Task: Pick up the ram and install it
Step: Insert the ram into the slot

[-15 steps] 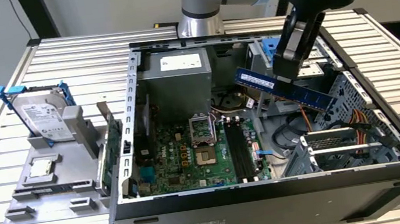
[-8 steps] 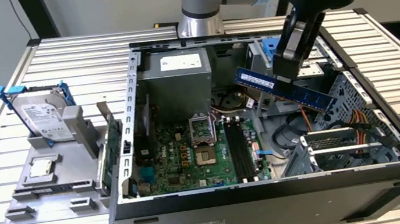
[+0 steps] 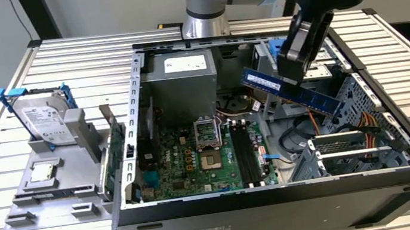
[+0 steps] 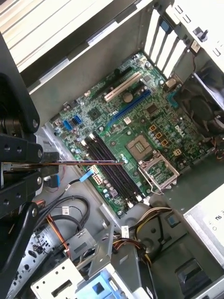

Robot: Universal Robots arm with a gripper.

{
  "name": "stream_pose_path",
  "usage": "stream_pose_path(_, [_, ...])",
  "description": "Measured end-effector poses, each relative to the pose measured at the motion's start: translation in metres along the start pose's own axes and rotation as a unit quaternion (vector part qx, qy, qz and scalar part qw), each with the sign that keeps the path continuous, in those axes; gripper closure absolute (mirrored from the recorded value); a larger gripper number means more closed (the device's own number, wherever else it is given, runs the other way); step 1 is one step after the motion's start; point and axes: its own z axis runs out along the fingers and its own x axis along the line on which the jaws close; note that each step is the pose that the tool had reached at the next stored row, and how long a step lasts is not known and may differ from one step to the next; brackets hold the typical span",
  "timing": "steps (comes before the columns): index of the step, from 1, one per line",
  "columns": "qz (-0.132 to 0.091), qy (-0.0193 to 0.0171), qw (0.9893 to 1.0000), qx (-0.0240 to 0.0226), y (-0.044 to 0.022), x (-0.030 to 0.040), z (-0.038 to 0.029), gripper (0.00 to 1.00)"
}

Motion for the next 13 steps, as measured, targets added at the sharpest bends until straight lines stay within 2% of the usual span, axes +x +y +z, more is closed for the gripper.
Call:
stream_pose_path(6, [0.023,-0.0001,0.9997,-0.0011,0.0000,0.0000,0.0000,1.00])
stream_pose_path(13, [0.046,-0.0003,0.9990,-0.0022,0.0000,0.0000,0.0000,1.00])
